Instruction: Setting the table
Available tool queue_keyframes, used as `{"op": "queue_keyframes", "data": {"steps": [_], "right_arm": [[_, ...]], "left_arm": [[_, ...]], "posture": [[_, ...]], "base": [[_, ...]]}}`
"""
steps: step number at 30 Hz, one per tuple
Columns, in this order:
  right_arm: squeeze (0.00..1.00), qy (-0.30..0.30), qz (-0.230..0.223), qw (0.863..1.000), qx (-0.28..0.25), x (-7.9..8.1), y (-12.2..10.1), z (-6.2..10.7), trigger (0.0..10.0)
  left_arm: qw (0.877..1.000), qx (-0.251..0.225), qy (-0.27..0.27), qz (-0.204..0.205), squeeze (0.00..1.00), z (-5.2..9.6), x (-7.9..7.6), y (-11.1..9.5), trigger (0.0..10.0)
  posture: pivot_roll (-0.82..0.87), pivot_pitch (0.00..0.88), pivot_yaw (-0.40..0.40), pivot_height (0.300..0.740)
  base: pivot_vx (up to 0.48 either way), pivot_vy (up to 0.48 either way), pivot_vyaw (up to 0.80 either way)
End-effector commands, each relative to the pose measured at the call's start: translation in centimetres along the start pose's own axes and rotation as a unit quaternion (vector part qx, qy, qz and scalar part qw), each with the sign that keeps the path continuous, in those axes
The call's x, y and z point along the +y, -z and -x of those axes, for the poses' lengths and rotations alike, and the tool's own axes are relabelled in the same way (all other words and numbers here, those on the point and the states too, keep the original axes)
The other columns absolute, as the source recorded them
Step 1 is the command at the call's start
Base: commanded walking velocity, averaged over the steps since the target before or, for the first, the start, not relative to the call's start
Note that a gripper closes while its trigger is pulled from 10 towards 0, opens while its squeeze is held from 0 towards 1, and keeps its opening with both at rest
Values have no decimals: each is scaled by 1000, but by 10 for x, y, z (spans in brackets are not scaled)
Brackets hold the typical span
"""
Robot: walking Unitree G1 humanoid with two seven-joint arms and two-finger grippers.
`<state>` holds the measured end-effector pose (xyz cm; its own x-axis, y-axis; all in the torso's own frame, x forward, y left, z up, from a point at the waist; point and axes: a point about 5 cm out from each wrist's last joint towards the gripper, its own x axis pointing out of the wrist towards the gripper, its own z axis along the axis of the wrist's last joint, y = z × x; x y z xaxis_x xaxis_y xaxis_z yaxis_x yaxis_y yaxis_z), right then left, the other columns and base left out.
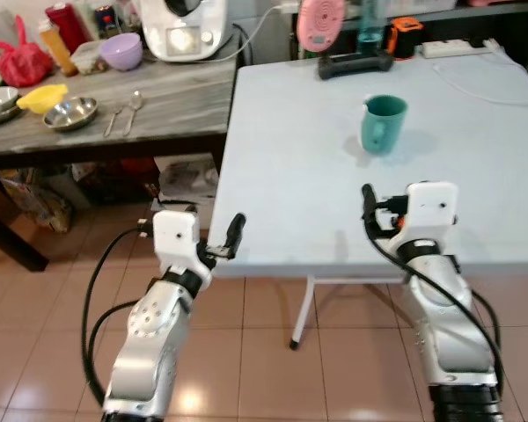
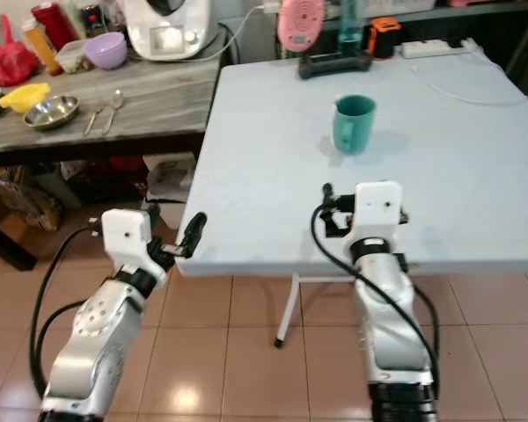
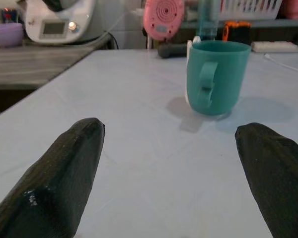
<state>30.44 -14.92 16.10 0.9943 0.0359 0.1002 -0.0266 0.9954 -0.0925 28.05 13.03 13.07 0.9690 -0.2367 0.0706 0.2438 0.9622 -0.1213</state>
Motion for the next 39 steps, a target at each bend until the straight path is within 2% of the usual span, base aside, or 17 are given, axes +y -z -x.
{"op": "queue_keyframes", "data": {"steps": [1,17,24,28,30,32,39], "right_arm": [[0,14,2,1000,-1,-7,0,1,10000],[0,32,13,999,-7,-9,0,3,10000],[0,48,24,999,-5,-13,2,2,10000],[0,49,25,998,-3,-13,3,2,10000],[0,49,26,998,-3,-13,3,2,10000],[0,50,27,998,-3,-13,4,1,10000],[0,53,34,998,1,-13,6,0,10000]], "left_arm": [[1000,-3,13,3,0,-1,-6,-2,10000],[1000,5,28,3,0,-2,-10,0,10000],[999,-4,43,18,0,-1,-15,-1,10000],[995,-5,91,32,0,2,-25,-2,10000],[995,-5,96,34,0,3,-26,-2,10000],[989,-6,144,39,0,4,-35,-5,10000],[986,-4,163,37,0,4,-37,-6,10000]], "posture": [[-128,103,157,740],[-134,109,169,740],[-135,109,165,740],[-135,109,165,740],[-135,109,165,740],[-137,111,160,740],[-139,113,159,740]], "base": [[420,0,0],[419,0,0],[0,0,0],[0,0,0],[0,0,0],[0,0,0],[0,0,0]]}}
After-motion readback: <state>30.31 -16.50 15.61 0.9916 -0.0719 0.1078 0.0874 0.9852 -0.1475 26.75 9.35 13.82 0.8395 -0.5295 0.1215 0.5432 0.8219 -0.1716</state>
